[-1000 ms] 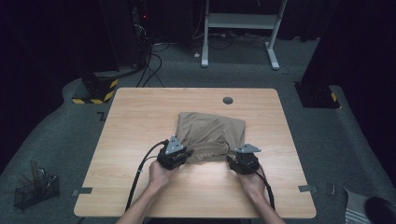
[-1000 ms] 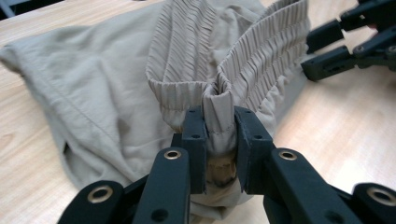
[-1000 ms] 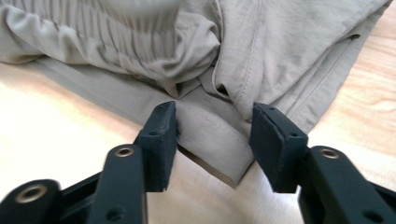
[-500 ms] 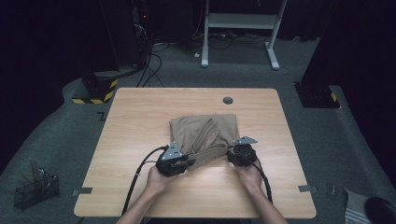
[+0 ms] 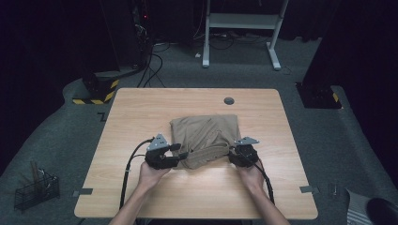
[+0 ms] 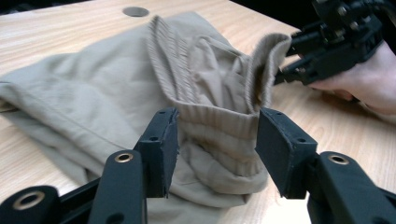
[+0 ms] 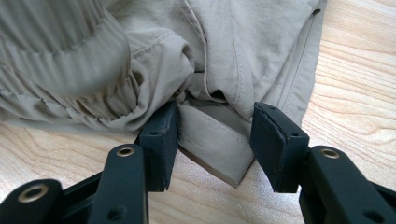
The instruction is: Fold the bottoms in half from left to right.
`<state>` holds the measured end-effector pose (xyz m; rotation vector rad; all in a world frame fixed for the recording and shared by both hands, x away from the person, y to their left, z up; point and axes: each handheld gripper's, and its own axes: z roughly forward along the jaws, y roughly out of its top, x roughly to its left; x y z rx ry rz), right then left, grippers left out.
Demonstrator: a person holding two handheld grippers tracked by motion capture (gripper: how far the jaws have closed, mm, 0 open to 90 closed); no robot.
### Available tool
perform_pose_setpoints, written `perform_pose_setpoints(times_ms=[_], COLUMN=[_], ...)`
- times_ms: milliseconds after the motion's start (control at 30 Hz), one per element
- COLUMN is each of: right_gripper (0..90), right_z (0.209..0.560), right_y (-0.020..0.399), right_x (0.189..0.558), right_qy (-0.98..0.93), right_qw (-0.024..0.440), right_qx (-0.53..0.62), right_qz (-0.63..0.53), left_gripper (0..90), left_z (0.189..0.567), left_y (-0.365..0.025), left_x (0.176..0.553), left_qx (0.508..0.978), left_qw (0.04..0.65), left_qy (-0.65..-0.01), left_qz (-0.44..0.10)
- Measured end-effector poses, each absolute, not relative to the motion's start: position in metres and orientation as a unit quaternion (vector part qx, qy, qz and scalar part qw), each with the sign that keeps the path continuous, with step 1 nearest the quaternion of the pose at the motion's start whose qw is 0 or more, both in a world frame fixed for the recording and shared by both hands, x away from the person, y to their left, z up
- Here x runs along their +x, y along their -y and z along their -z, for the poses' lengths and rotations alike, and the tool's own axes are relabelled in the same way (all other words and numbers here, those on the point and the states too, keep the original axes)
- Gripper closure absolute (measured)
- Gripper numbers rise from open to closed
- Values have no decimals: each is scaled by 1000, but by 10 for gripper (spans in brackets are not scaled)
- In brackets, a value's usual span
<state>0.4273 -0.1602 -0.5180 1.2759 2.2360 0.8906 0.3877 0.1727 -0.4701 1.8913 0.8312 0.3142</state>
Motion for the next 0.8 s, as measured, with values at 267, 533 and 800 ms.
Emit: perform_pose_setpoints(times_ms=[267,533,800], right_gripper=[489,431,386], right_z=[518,517,501], right_y=[161,162,180], right_x=[428,428,419], right_qy=[-805,-806,-800], right_qw=[206,204,201], right_qx=[456,458,453], right_qz=[-319,-315,-338], left_gripper=[490,428,315], left_z=[484,504,517], left_y=[-176,-150,-145], left_x=[422,427,427], left_qx=[771,802,811], left_qw=[457,406,382], left_qy=[-418,-415,-418], left_qz=[-146,-143,-143])
